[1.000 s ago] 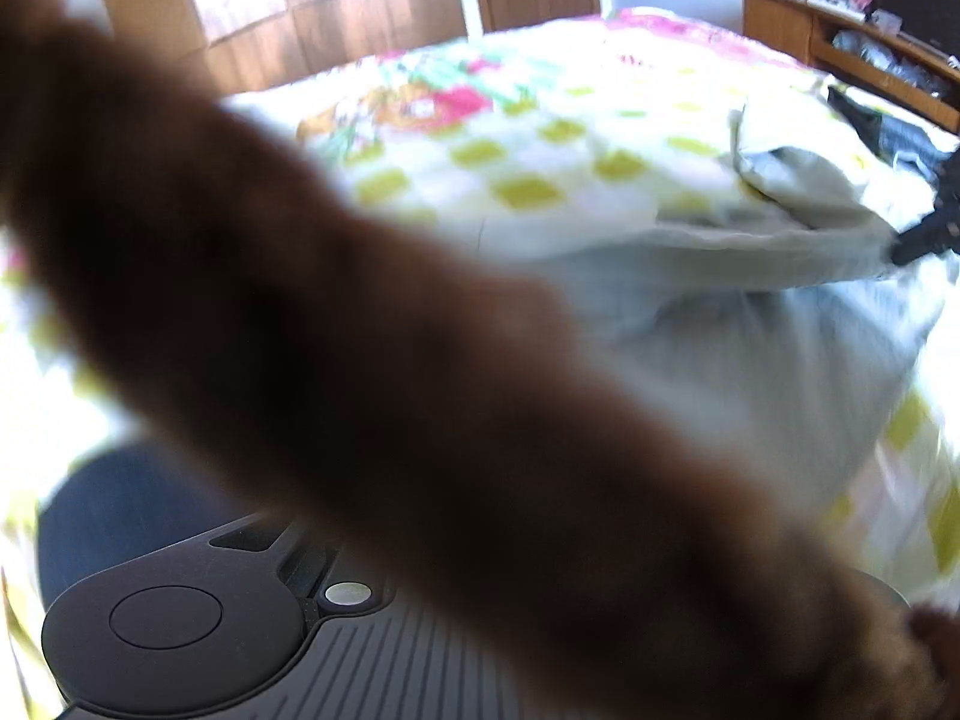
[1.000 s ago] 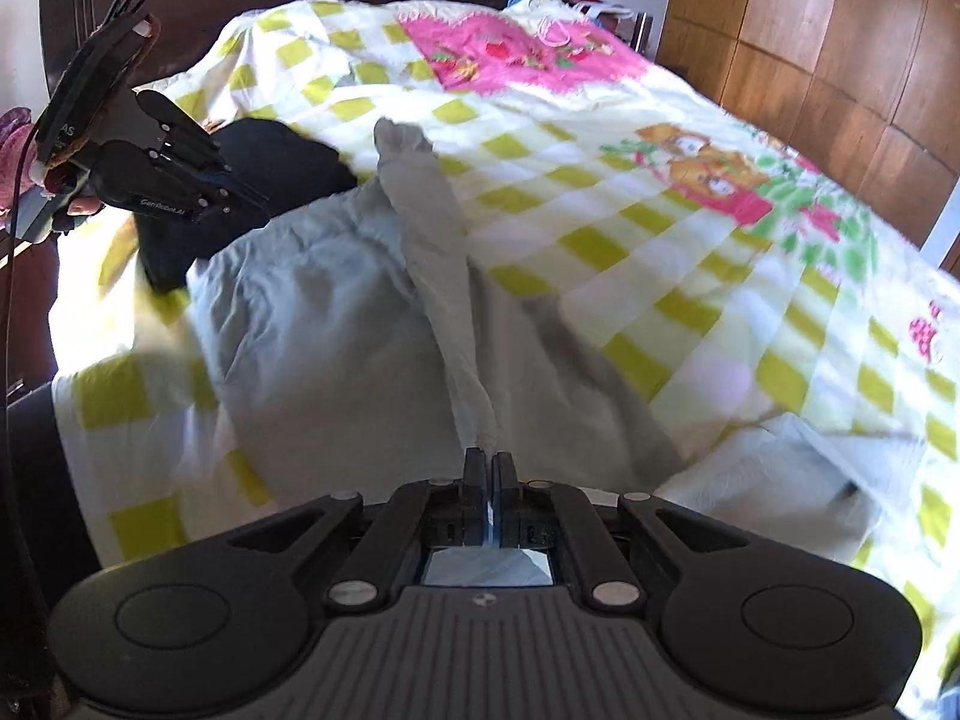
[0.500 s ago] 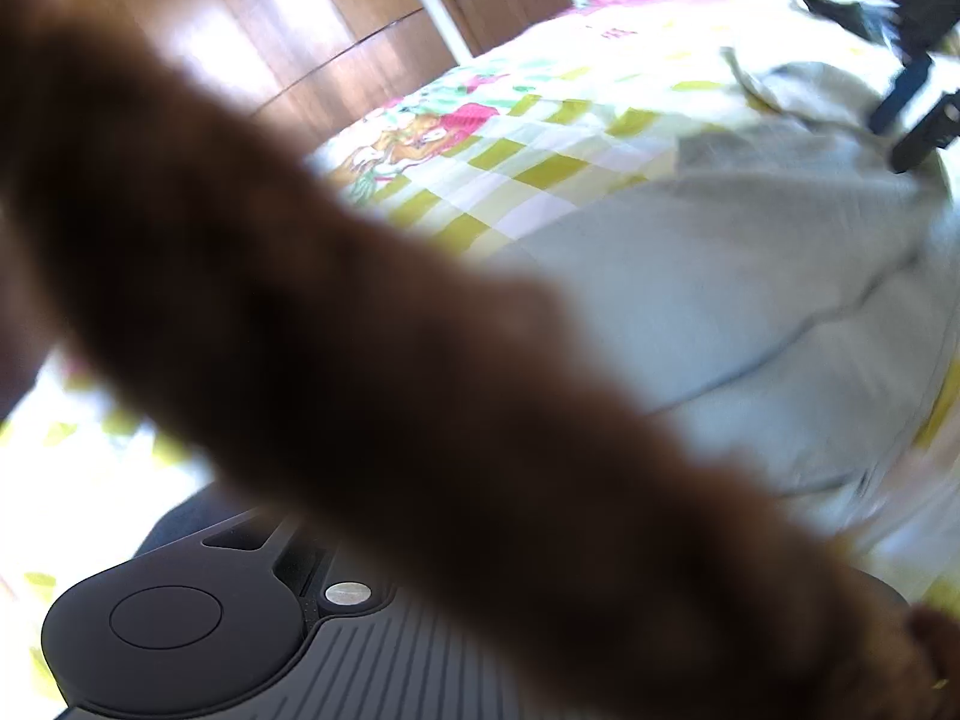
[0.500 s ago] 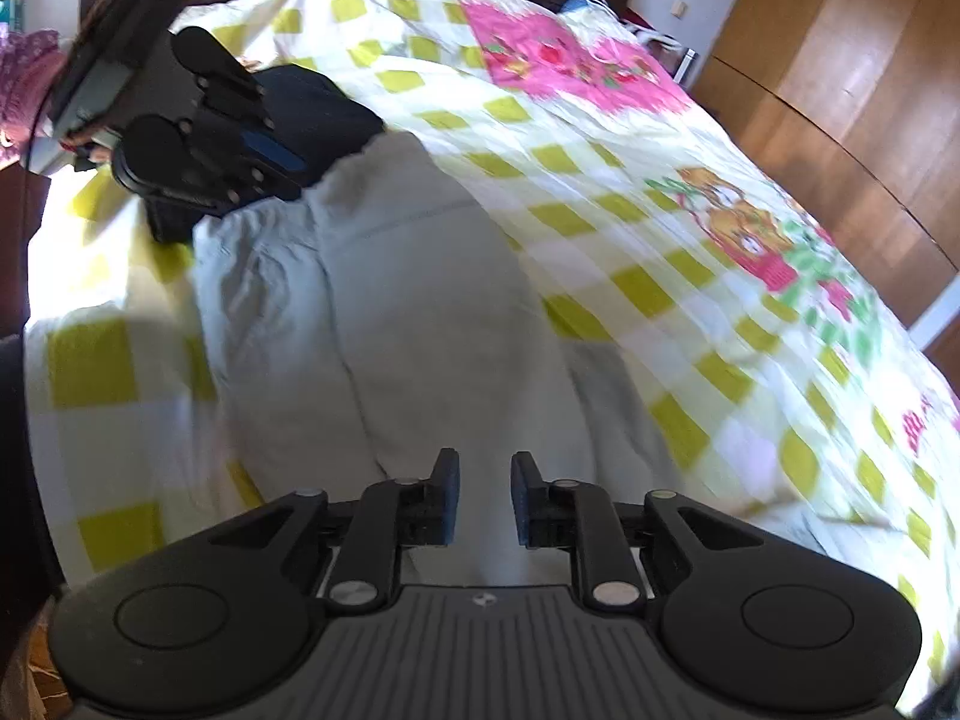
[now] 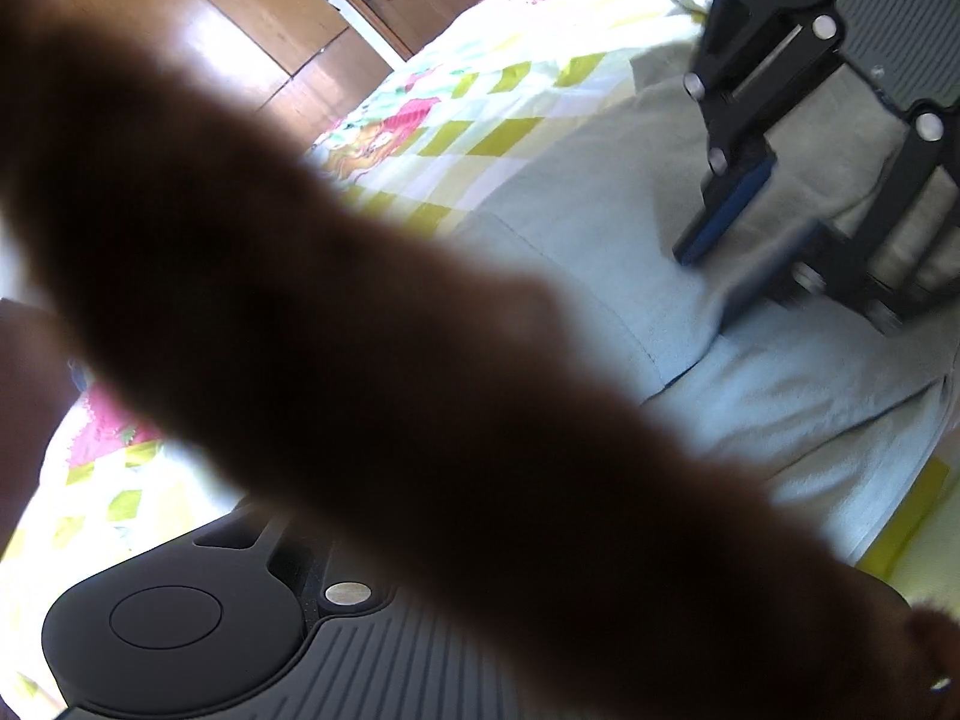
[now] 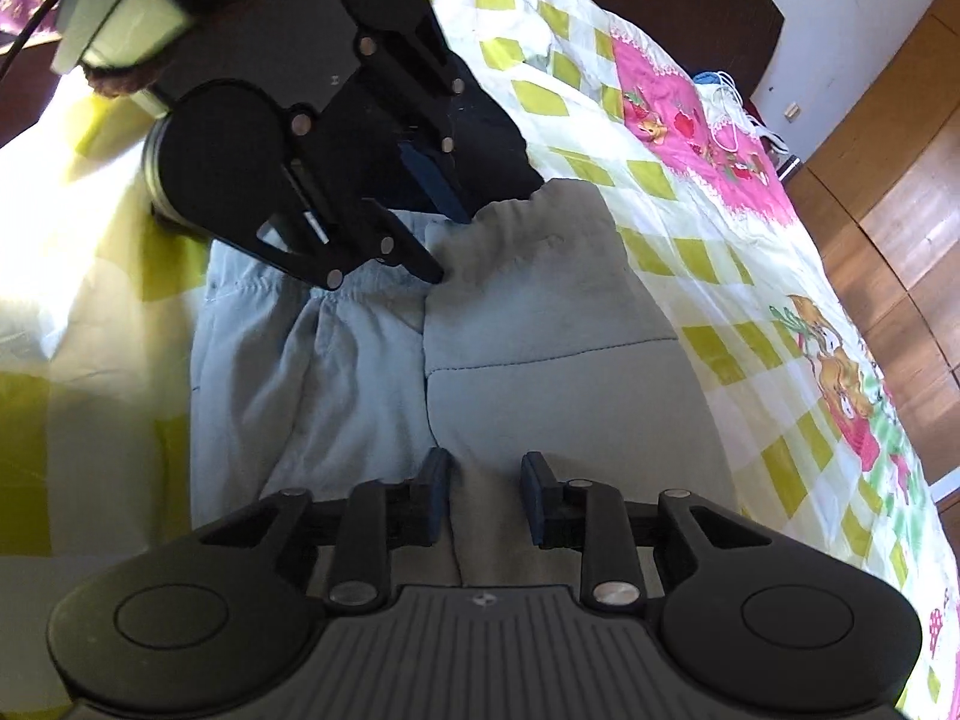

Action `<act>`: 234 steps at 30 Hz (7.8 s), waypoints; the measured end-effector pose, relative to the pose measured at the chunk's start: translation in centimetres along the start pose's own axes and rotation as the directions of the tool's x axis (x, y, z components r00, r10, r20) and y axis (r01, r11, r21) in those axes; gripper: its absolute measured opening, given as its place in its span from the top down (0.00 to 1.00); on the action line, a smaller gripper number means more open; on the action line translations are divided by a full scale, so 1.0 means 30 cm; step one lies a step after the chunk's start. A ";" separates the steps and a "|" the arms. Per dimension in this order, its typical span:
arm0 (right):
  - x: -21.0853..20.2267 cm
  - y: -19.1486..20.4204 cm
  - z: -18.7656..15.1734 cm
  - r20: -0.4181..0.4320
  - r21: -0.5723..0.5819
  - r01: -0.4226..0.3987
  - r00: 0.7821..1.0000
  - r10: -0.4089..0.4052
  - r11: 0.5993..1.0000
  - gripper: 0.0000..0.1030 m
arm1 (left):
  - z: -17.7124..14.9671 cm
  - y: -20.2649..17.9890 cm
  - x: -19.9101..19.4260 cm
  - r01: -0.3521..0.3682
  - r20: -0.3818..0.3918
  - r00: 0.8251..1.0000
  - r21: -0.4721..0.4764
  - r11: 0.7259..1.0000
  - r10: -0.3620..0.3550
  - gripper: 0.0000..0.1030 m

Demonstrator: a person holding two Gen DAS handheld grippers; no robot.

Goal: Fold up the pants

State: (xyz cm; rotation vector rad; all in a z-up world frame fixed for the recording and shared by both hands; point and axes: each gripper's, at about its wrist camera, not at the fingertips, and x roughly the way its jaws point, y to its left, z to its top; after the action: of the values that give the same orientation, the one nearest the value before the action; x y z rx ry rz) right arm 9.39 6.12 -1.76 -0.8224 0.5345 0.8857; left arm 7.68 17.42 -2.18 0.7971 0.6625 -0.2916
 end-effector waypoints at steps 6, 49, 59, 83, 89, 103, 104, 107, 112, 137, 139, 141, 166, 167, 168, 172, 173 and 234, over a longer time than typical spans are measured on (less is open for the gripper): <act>-0.129 -0.128 0.041 0.083 0.233 -0.079 0.995 0.061 0.969 0.84 | -0.002 -0.015 -0.115 0.009 0.095 0.995 0.007 1.000 -0.010 0.68; -0.215 0.145 -0.062 0.055 0.008 -0.057 0.997 0.056 0.998 0.82 | -0.107 -0.099 -0.195 -0.002 -0.033 0.999 -0.045 0.999 0.000 0.91; -0.171 0.172 -0.122 0.005 -0.057 -0.036 0.999 0.036 0.998 0.61 | -0.106 -0.082 -0.208 -0.005 -0.021 1.000 -0.070 0.998 0.004 0.91; -0.377 -0.098 -0.230 -0.049 0.322 0.088 0.996 -0.076 0.943 0.64 | -0.023 -0.110 -0.350 0.018 -0.037 0.999 -0.095 0.995 -0.021 0.85; -0.366 -0.476 -0.457 -0.236 0.595 0.347 0.938 -0.255 0.725 0.58 | 0.216 -0.209 -0.288 0.184 0.123 0.978 -0.124 0.975 -0.169 0.84; -0.294 -1.024 -0.969 -0.219 0.974 0.225 0.939 -0.265 -0.009 0.55 | 0.568 -0.463 0.046 0.445 0.222 0.882 -0.097 0.890 -0.416 0.83; -0.292 -1.029 -0.984 -0.215 0.976 0.215 0.939 -0.267 -0.031 0.55 | 0.574 -0.472 0.051 0.450 0.218 0.880 -0.092 0.888 -0.423 0.83; -0.278 -1.041 -1.014 -0.198 0.980 0.181 0.938 -0.286 -0.085 0.57 | 0.592 -0.490 0.058 0.455 0.211 0.877 -0.076 0.887 -0.431 0.83; -0.317 -1.061 -1.048 -0.184 0.979 0.141 0.921 -0.344 -0.148 0.81 | 0.628 -0.494 0.062 0.442 0.207 0.884 -0.074 0.894 -0.420 0.83; -0.959 -0.685 -1.487 -0.363 0.898 0.197 0.838 -0.408 -0.394 0.79 | 0.815 -0.806 -0.067 0.521 0.211 0.806 0.190 0.832 -0.553 0.83; -0.971 -0.672 -1.490 -0.369 0.895 0.206 0.840 -0.398 -0.396 0.77 | 0.819 -0.811 -0.069 0.522 0.206 0.807 0.189 0.832 -0.553 0.83; -0.979 -0.652 -1.486 -0.373 0.893 0.214 0.842 -0.388 -0.395 0.77 | 0.823 -0.817 -0.072 0.521 0.206 0.807 0.193 0.832 -0.553 0.83; -1.060 -0.661 -1.513 -0.373 0.887 0.170 0.812 -0.449 -0.430 0.79 | 0.849 -0.838 -0.116 0.569 0.260 0.769 0.139 0.810 -0.584 0.80; -1.042 -0.656 -1.524 -0.403 0.874 0.216 0.823 -0.400 -0.435 0.79 | 0.846 -0.857 -0.099 0.583 0.225 0.768 0.142 0.800 -0.600 0.80; -1.031 -0.650 -1.528 -0.403 0.873 0.226 0.834 -0.377 -0.432 0.79 | 0.841 -0.879 -0.080 0.591 0.186 0.771 0.148 0.793 -0.609 0.79; -1.047 -0.645 -1.497 -0.371 0.892 0.206 0.843 -0.391 -0.403 0.79 | 0.826 -0.883 -0.091 0.598 0.172 0.767 0.156 0.786 -0.618 0.79; -1.051 -0.649 -1.484 -0.387 0.895 0.236 0.832 -0.397 -0.379 0.79 | 0.828 -0.869 -0.096 0.606 0.176 0.762 0.141 0.783 -0.623 0.79; -0.230 -0.135 -0.133 -0.045 0.565 0.141 0.989 -0.141 0.813 0.74 | 0.058 -0.188 -0.208 0.238 0.140 0.971 -0.423 0.875 -0.196 0.73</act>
State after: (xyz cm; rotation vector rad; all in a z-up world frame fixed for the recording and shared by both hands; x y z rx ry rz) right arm 8.75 -1.76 2.39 -0.3064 0.6847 0.5376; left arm 0.99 12.32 -0.43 0.2739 0.6980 -0.3656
